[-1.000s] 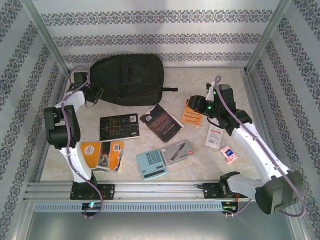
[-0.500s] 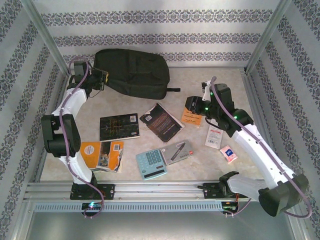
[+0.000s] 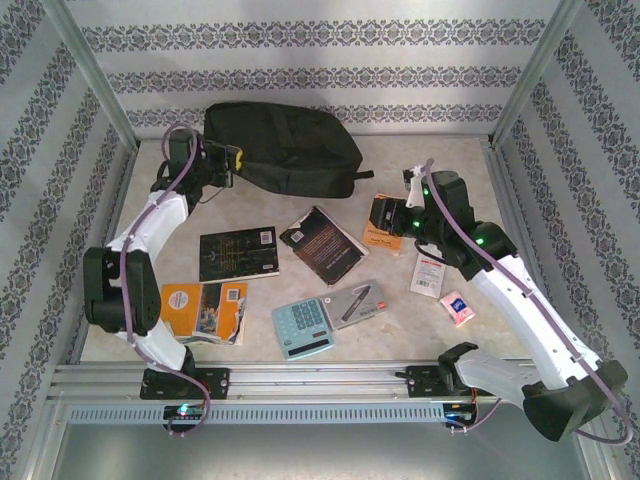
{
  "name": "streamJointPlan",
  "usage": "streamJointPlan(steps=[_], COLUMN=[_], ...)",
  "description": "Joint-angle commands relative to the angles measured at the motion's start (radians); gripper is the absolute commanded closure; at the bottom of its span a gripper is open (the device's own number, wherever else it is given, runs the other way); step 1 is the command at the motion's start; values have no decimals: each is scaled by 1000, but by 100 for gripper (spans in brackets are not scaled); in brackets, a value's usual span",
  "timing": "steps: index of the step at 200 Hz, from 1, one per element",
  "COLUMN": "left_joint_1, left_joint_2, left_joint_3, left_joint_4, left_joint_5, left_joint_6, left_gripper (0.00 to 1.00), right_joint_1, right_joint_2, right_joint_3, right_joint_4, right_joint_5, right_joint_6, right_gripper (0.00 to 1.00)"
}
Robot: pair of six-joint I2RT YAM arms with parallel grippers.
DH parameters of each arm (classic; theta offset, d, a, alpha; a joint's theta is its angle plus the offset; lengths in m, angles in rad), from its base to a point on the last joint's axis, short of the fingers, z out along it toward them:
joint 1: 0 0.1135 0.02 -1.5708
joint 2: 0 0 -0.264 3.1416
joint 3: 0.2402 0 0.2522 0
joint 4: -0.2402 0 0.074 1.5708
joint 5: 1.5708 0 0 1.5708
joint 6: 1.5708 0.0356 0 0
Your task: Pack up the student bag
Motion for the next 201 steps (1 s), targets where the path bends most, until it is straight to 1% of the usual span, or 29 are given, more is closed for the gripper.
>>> streamJointPlan(steps=[1, 26, 38, 42, 62, 76, 103, 118, 128, 140, 151, 163, 177, 185, 201], left_joint_1=[-57, -75, -82, -85, -112, -135, -153, -176, -200, -235, -276, -351, -439, -473, -527], left_joint_2=[-149, -259, -309, -323, -400, -445, -478, -467, -446, -418, -398, -389, -388, -382, -355], left_joint_3=[-58, -200, -256, -276, -403, -495, -548, -522, -461, -380, -304, -235, -177, -154, -105], left_joint_4=[-91, -148, -206, -222, -236, -232, -286, -321, -413, -521, -643, -758, -841, -861, -890], left_joint_5=[71, 94, 96, 101, 91, 63, 19, 15, -6, -33, -108, -249, -393, -430, -457], left_joint_6=[86, 141, 189, 206, 234, 244, 319, 410, 502, 634, 761, 885, 991, 1043, 1119], left_gripper=[100, 100, 100, 100, 100, 100, 100, 84, 75, 68, 61, 57, 56, 56, 55], right_joint_1=[44, 84, 103, 107, 140, 154, 159, 159, 159, 156, 155, 155, 155, 155, 155], right_joint_2=[26, 61, 78, 83, 111, 137, 185, 208, 229, 242, 238, 226, 208, 195, 178], right_joint_3=[68, 83, 79, 79, 48, 16, -34, -36, -11, 12, 16, 12, 2, -6, -11], right_joint_4=[-63, -58, -34, -30, 14, 51, 110, 119, 73, 21, -8, -26, -41, -43, -42], right_joint_5=[29, 48, 39, 42, 74, 78, 61, 59, 89, 122, 146, 164, 180, 182, 164], right_joint_6=[3, 87, 129, 135, 199, 251, 325, 292, 233, 167, 125, 86, 49, 30, -19], right_gripper=[57, 51, 41, 40, 40, 40, 41, 43, 43, 43, 44, 44, 44, 44, 44])
